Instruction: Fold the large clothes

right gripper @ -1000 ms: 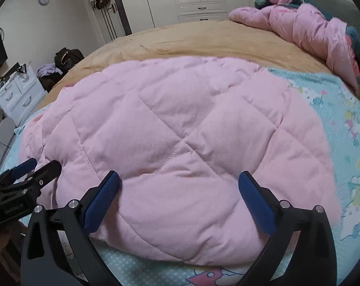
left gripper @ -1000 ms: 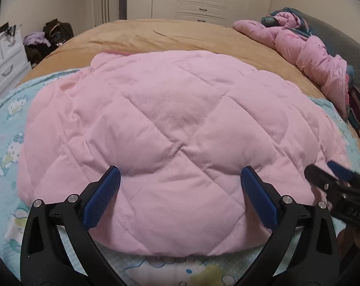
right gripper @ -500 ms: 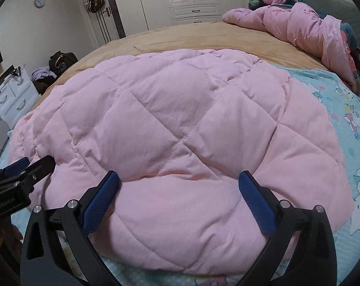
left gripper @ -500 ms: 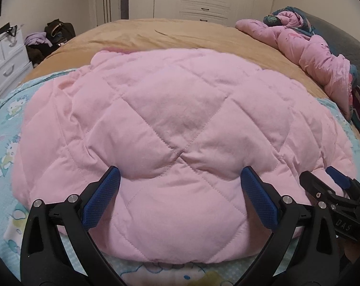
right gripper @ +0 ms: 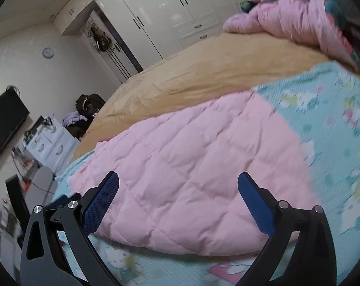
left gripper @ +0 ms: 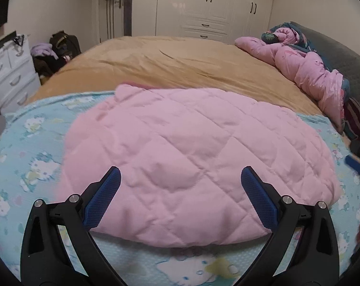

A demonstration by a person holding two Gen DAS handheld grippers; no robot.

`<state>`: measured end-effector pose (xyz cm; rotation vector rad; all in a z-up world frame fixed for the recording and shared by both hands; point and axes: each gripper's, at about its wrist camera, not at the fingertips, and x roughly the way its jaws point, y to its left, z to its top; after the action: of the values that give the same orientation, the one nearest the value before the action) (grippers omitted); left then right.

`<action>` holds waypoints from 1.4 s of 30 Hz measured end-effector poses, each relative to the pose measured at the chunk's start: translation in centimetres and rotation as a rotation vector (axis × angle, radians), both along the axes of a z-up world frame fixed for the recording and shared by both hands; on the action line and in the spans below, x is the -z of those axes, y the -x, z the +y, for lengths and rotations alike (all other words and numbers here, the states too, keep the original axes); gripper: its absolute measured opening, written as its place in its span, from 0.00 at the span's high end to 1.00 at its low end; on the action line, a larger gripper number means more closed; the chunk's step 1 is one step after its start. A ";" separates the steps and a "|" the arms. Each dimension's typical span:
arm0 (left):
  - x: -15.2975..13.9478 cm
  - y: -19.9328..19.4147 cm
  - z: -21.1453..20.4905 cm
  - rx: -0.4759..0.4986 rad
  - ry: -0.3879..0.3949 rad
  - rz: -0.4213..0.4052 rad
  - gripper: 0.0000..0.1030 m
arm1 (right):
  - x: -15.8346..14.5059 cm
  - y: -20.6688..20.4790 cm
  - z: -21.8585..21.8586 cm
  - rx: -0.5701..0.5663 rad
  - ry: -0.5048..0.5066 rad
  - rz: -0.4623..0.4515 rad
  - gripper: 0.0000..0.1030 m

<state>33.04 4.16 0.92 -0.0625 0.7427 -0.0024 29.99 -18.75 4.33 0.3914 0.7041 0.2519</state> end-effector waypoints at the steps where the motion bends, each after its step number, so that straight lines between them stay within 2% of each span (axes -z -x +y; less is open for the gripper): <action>1: -0.2 0.1 0.5 -0.010 -0.013 -0.005 0.08 | -0.4 0.3 -0.4 0.010 0.027 -0.008 0.04; 3: -0.4 0.3 1.5 -0.031 -0.024 -0.011 0.08 | -0.9 0.7 -1.2 0.028 0.066 -0.020 0.04; 6: -0.5 0.3 3.1 -0.068 -0.023 -0.012 0.08 | -1.0 1.1 -2.4 0.051 0.071 -0.025 0.04; 11: -0.1 0.1 5.8 -0.129 -0.005 -0.001 0.08 | 0.0 0.9 -4.5 0.090 0.025 -0.007 0.04; 17: 0.8 0.0 8.3 -0.189 0.005 0.019 0.08 | 1.9 0.4 -6.9 0.130 -0.080 0.043 0.04; 21: 1.9 -0.4 10.2 -0.235 0.016 0.043 0.08 | 3.5 0.0 -8.3 0.154 -0.076 0.091 0.04; 25: 3.7 -0.9 12.6 -0.271 0.081 0.069 0.08 | 6.0 -0.6 -9.9 0.172 -0.123 0.150 0.04; 28: 5.6 -1.5 13.7 -0.270 0.128 0.108 0.08 | 8.4 -1.1 -11.2 0.178 -0.203 0.198 0.04; 31: 7.4 -1.9 14.8 -0.256 0.258 0.109 0.08 | 10.4 -1.8 -11.7 0.154 -0.275 0.237 0.04; 34: 8.4 -2.0 15.2 -0.240 0.308 0.113 0.08 | 12.8 -2.8 -10.9 0.092 -0.317 0.300 0.04; 39: 10.1 -2.4 16.2 -0.221 0.461 0.131 0.08 | 14.0 -3.6 -10.4 0.061 -0.319 0.291 0.04; 42: 10.6 -2.6 16.1 -0.193 0.483 0.129 0.08 | 14.2 -4.2 -10.1 0.028 -0.317 0.279 0.04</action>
<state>35.67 20.27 -9.64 -0.5995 0.8497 0.0069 34.16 -28.90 -9.89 0.7483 0.9345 0.2861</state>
